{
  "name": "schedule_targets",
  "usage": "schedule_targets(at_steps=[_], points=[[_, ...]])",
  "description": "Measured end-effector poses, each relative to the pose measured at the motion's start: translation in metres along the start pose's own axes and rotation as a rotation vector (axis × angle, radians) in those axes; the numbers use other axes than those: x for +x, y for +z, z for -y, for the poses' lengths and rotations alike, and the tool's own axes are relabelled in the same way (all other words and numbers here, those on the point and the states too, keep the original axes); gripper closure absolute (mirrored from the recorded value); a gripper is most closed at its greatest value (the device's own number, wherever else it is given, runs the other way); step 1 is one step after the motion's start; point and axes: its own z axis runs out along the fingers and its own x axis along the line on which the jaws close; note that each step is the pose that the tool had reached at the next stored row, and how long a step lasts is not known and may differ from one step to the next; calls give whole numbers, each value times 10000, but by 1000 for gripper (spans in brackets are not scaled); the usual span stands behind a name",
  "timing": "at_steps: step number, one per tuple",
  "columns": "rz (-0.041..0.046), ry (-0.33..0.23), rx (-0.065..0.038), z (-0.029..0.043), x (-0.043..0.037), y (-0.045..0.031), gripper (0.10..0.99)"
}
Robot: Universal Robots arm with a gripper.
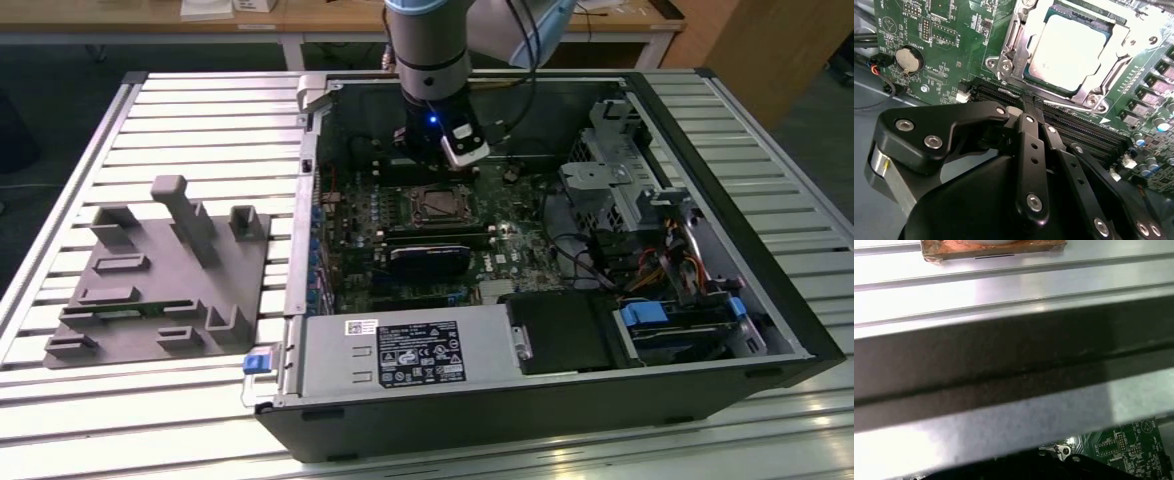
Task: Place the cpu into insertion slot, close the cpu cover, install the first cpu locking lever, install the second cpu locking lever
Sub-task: 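Install the first cpu locking lever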
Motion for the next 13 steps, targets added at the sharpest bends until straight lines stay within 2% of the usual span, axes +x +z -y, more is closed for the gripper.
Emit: schedule_targets(at_steps=[13], points=[[119, 599, 76, -1, 7, 40, 980]])
